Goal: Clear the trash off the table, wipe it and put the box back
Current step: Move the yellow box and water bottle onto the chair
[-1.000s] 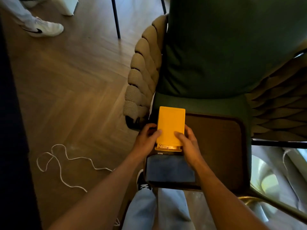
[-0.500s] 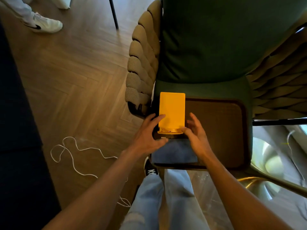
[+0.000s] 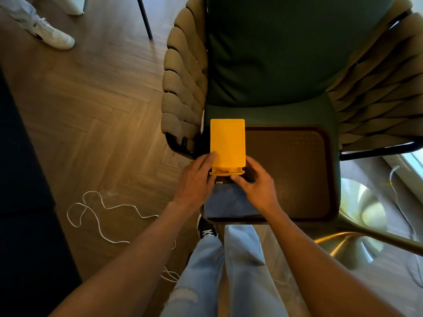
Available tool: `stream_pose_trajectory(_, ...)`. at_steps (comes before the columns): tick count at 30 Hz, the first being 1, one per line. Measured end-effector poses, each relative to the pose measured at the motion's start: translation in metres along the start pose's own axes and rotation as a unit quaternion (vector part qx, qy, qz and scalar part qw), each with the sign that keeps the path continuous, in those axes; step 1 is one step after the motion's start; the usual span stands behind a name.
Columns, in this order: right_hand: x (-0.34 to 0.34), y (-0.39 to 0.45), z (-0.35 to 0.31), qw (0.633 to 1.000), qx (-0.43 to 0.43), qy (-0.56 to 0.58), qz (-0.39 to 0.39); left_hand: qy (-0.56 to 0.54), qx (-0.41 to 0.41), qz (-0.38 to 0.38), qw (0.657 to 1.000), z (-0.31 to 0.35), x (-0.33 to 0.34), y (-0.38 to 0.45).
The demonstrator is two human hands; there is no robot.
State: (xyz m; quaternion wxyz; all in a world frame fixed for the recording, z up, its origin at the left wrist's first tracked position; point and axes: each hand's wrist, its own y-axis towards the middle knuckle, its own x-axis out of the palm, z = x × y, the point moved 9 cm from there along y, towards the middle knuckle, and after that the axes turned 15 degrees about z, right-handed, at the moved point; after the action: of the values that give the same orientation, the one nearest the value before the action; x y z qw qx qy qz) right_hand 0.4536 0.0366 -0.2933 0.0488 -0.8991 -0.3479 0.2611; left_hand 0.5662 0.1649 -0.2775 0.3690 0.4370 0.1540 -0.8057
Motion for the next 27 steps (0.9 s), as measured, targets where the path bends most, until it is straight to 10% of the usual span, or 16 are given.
stream_pose_trajectory(13, 0.0, 0.009, -0.002, 0.999, 0.003, -0.009, 0.042, 0.031, 0.03, 0.062, 0.997, -0.001, -0.005, 0.009)
stream_pose_trajectory(27, 0.019, 0.02, 0.036, 0.995, 0.029, -0.099, -0.012, -0.033, -0.118, -0.013, 0.992, -0.026, 0.028, -0.004)
